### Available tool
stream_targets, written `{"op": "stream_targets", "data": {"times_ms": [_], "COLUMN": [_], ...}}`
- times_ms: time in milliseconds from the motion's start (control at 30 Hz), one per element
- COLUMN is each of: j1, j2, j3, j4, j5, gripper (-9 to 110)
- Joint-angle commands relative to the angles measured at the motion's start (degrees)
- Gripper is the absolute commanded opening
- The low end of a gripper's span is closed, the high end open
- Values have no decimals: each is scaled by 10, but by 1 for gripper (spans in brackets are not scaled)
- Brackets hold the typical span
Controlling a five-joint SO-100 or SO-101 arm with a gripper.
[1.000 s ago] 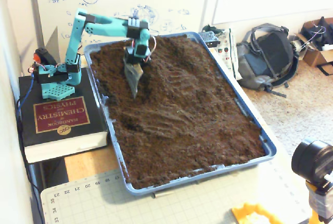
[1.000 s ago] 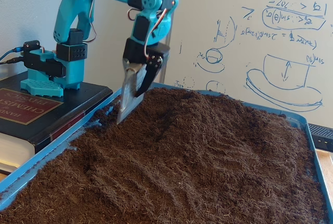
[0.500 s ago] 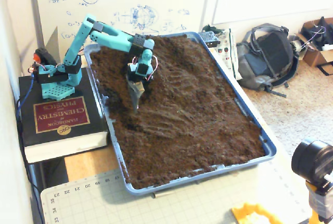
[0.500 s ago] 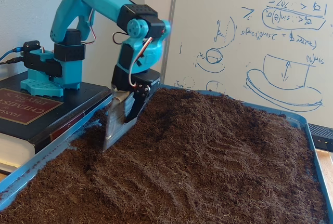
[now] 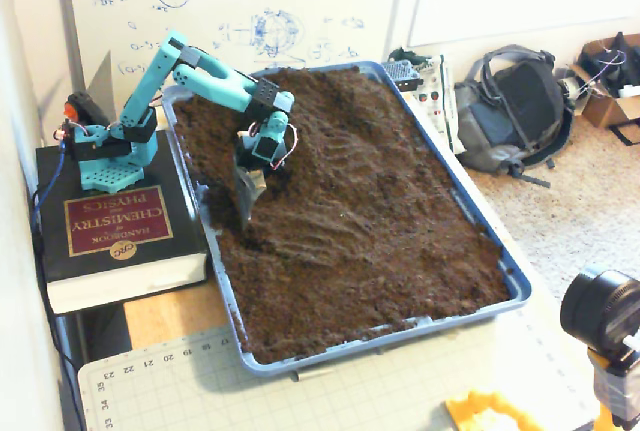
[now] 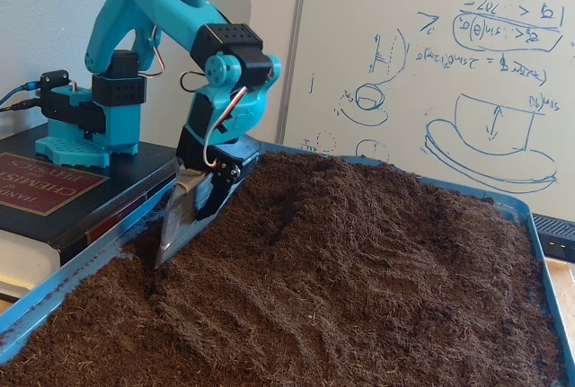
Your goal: Build a berm.
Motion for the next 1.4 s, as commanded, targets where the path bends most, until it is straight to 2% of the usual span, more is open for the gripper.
{"op": "stream_targets", "data": {"times_ms": [0,267,1367], "j1": [10,2,-98], "j2": [-6,-77,-81], "j3": [-17,-72,-238], "j4": [-7,-87,-95], "j5": [-5,-5,4], "gripper": [1,1,1]}}
